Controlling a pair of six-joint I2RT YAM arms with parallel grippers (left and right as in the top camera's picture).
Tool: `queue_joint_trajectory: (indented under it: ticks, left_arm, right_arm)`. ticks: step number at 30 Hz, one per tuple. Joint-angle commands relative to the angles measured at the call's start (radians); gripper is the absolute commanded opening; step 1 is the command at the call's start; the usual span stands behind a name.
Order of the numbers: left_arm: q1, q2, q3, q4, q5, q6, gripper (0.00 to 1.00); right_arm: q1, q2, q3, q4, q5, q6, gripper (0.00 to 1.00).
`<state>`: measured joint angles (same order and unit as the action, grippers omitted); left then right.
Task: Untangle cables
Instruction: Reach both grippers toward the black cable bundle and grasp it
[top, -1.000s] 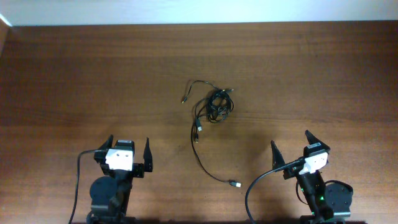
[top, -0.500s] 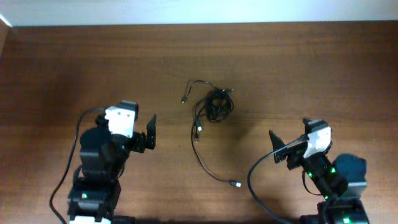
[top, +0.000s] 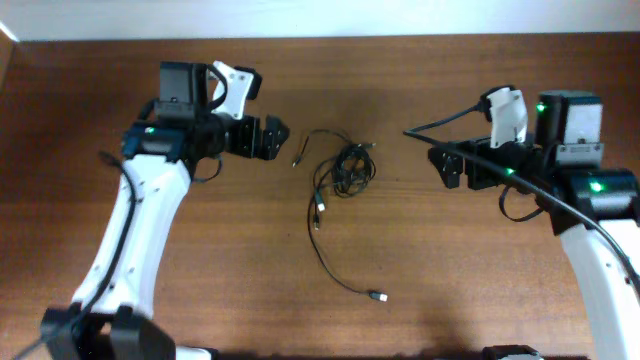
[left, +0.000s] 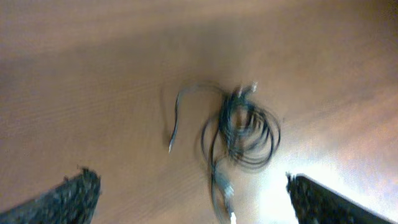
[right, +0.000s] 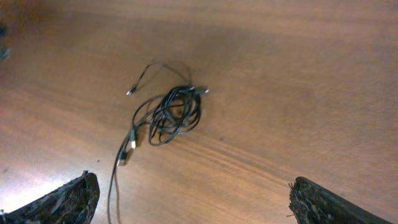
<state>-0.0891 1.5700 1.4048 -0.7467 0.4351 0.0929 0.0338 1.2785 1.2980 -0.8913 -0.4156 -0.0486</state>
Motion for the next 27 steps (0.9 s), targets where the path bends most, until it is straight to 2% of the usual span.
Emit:
queue_joint_trajectory:
  ticks: [1, 2, 5, 7, 10, 11, 16, 17, 18, 20, 22, 27]
  left_arm:
    - [-0.066, 0.156, 0.018, 0.143, 0.088, -0.039, 0.99]
    - [-0.107, 0.218, 0.018, 0.209, 0.07, -0.066, 1.0]
    - [-0.242, 0.362, 0.039, 0.303, -0.097, -0.158, 0.9]
    - [-0.313, 0.419, 0.054, 0.331, -0.212, -0.161, 0.77]
    - [-0.412, 0.492, 0.054, 0.412, -0.411, -0.16, 0.71]
    - [-0.419, 0.503, 0.054, 0.415, -0.433, -0.16, 0.69]
    - [-0.418, 0.56, 0.054, 0.416, -0.435, -0.16, 0.6]
    - [-0.418, 0.555, 0.061, 0.411, -0.433, -0.16, 0.61]
    - [-0.413, 0.549, 0.079, 0.389, -0.416, -0.161, 0.61]
    - [-0.364, 0.55, 0.12, 0.314, -0.286, -0.153, 0.53]
    - [-0.348, 0.575, 0.118, 0.286, -0.282, -0.145, 0.48]
    - [-0.349, 0.643, 0.118, 0.289, -0.212, -0.145, 0.44]
  right_arm:
    - [0.005, 0.054, 0.023, 0.001, -0.09, 0.004, 0.99]
    - [0.005, 0.075, 0.023, 0.0, -0.091, 0.005, 0.99]
    - [0.005, 0.143, 0.023, -0.036, -0.101, 0.011, 1.0]
    - [0.005, 0.19, 0.023, -0.064, -0.101, 0.011, 0.97]
    - [0.005, 0.232, 0.023, -0.071, -0.101, 0.011, 0.96]
    - [0.005, 0.232, 0.023, -0.078, -0.1, 0.011, 0.96]
    - [0.005, 0.232, 0.023, -0.089, -0.097, 0.011, 0.96]
    - [0.005, 0.232, 0.023, -0.089, -0.097, 0.011, 0.96]
    - [0.005, 0.232, 0.023, -0.089, -0.097, 0.011, 0.96]
    - [0.005, 0.233, 0.023, -0.089, -0.097, 0.011, 0.96]
    - [0.005, 0.233, 0.023, -0.089, -0.097, 0.011, 0.96]
    - [0.005, 0.233, 0.023, -0.089, -0.097, 0.011, 0.96]
